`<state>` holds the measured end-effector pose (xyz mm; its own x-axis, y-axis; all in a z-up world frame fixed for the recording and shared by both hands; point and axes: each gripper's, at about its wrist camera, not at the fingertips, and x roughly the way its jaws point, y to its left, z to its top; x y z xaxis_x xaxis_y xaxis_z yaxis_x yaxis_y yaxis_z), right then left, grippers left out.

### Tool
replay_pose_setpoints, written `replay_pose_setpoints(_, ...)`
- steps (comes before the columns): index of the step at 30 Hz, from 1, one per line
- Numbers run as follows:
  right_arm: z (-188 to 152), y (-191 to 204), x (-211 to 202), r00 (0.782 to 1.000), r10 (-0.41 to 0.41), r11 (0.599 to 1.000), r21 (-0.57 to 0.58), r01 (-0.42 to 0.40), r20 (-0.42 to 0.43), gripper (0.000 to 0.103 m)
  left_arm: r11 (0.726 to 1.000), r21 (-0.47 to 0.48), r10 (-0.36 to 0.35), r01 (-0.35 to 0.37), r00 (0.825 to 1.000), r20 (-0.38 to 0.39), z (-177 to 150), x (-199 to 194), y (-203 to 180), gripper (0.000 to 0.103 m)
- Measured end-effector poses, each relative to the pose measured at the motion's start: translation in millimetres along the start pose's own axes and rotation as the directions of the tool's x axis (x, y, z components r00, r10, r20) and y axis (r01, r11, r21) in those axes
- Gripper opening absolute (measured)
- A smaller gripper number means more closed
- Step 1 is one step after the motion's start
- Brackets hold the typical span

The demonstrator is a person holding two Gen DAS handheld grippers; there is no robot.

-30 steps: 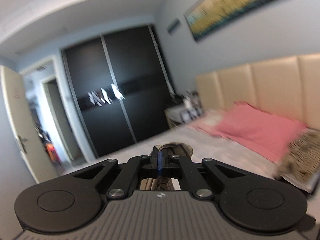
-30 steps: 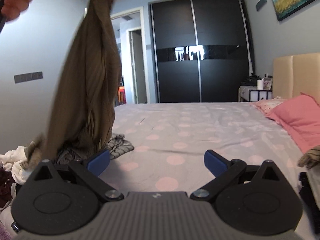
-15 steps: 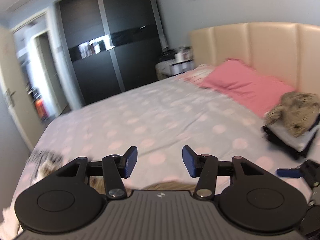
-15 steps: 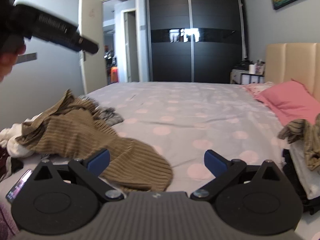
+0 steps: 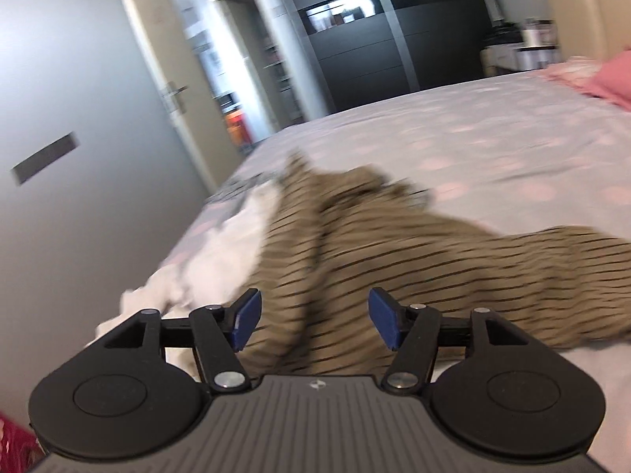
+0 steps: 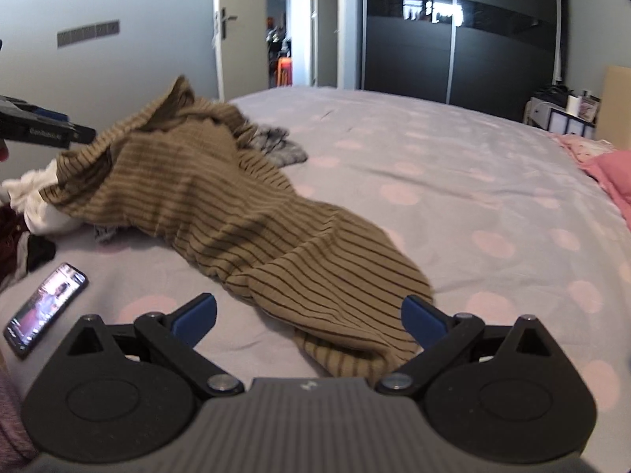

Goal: Fold clothes
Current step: 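Lay the brown striped shirt on the bed and open the left gripper, then grasp the shirt edge with the right gripper while the left gripper grasps another edge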

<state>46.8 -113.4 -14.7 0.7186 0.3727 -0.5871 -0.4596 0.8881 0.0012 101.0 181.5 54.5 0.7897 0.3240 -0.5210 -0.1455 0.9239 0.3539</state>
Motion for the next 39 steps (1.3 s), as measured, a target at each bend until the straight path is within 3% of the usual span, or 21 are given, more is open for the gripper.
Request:
replay_pose_setpoints(2,3,5,24,1.0,0.005,1.0,-0.021,-0.006,-0.03,0.1,0.999,-0.043,0.017,-0.018,1.0,-0.026,-4,18,16,0.06)
replay_pose_setpoints(6,6,13,66,0.997,0.007,0.999,-0.052,-0.012,-0.083,0.1,0.994,-0.11,-0.019,0.009,0.996,-0.089,-7,51,39,0.062)
replay_pose_setpoints(11,4,15,104,0.988,-0.045,0.996,-0.088,0.032,-0.149,0.082,0.995,-0.095,-0.055,0.043,0.99,-0.126,-20,69,40,0.062)
replay_pose_setpoints(12,5,13,108,0.986,-0.047,0.996,-0.083,0.034,-0.162,0.073,0.996,-0.085,-0.048,0.037,0.99,-0.132,-23,71,38,0.062)
replay_pose_setpoints(13,5,10,112,0.984,-0.048,0.996,-0.077,0.035,-0.174,0.057,0.997,-0.077,-0.034,0.024,0.99,-0.136,-26,74,36,0.06)
replay_pose_setpoints(14,5,7,115,0.981,-0.049,0.997,-0.071,0.036,-0.187,0.046,0.997,-0.076,-0.023,0.012,0.99,-0.142,-27,78,36,0.046)
replay_pose_setpoints(16,9,3,109,0.985,-0.062,0.997,-0.064,0.053,-0.161,0.011,0.992,-0.125,-0.045,0.024,0.985,-0.164,-25,84,44,0.019)
replay_pose_setpoints(17,11,0,105,0.987,-0.069,0.996,-0.06,0.061,-0.147,0.006,0.989,-0.142,-0.056,0.033,0.985,-0.162,-22,82,47,0.013)
replay_pose_setpoints(19,16,-4,97,0.99,-0.084,0.996,-0.052,0.078,-0.117,0.004,0.988,-0.151,-0.067,0.046,0.989,-0.135,-15,72,49,0.006)
replay_pose_setpoints(22,25,-19,76,0.988,-0.145,0.989,-0.017,0.144,-0.057,0.003,0.985,-0.162,-0.083,0.066,0.992,-0.095,-5,56,51,0.003)
replay_pose_setpoints(26,34,-52,31,0.963,-0.269,0.962,0.059,0.267,0.017,0.003,0.967,-0.166,-0.202,0.193,0.979,-0.04,9,20,38,0.003)
replay_pose_setpoints(28,37,-70,8,0.945,-0.326,0.943,0.091,0.321,0.038,0.003,0.948,-0.164,-0.28,0.273,0.96,-0.024,13,-2,24,0.003)
replay_pose_setpoints(30,37,-89,-18,0.918,-0.395,0.914,0.127,0.386,0.047,0.003,0.919,-0.157,-0.369,0.362,0.929,-0.019,11,-26,5,0.003)
replay_pose_setpoints(35,14,-140,-83,0.839,-0.544,0.812,0.242,0.531,-0.013,0.003,0.825,-0.17,-0.556,0.539,0.827,-0.08,-15,-69,-46,0.003)
replay_pose_setpoints(38,-11,-163,-119,0.799,-0.597,0.755,0.284,0.591,-0.074,0.003,0.77,-0.202,-0.635,0.605,0.756,-0.159,-40,-83,-76,0.003)
replay_pose_setpoints(39,-19,-168,-127,0.786,-0.612,0.739,0.288,0.609,-0.09,0.003,0.765,-0.207,-0.643,0.611,0.742,-0.186,-49,-84,-84,0.003)
